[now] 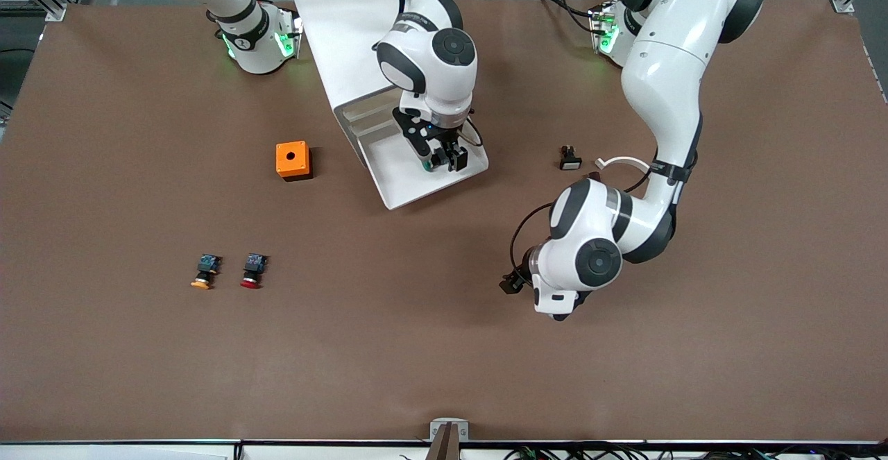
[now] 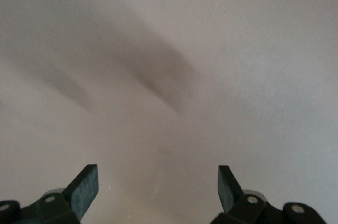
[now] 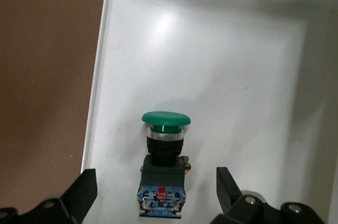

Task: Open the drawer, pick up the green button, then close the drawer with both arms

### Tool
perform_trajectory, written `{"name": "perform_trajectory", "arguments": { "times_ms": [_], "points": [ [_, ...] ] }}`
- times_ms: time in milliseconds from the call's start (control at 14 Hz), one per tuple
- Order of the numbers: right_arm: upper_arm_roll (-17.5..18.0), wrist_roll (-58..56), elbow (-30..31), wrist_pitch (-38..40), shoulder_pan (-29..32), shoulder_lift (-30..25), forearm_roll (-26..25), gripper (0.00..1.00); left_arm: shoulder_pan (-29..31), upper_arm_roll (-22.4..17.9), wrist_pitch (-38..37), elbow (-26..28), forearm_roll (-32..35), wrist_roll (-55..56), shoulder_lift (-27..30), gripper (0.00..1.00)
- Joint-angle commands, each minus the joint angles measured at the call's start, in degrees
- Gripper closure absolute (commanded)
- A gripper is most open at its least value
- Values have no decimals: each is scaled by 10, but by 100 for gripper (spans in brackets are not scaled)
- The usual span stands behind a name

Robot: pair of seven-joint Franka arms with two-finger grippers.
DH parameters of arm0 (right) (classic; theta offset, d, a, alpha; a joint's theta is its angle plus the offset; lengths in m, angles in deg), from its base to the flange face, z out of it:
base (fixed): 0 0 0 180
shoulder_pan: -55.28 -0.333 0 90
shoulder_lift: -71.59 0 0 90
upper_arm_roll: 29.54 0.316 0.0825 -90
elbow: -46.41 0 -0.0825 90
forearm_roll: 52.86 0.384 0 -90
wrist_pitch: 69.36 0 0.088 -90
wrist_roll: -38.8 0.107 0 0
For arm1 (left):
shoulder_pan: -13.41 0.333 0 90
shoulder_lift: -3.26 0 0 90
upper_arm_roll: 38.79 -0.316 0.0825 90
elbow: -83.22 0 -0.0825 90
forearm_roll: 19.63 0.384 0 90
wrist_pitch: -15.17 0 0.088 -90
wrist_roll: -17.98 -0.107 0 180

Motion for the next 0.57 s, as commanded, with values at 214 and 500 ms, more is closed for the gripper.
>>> {"name": "perform_trajectory", "arguments": {
  "times_ms": [214, 500],
  "points": [
    [-4, 16, -21, -8, -13, 33, -13, 3, -11, -3, 61, 22, 32, 58, 18, 1],
    [-4, 15, -21, -9, -14, 33, -13, 7, -16, -5, 62, 26, 33, 58, 17, 1]
  ]
}}
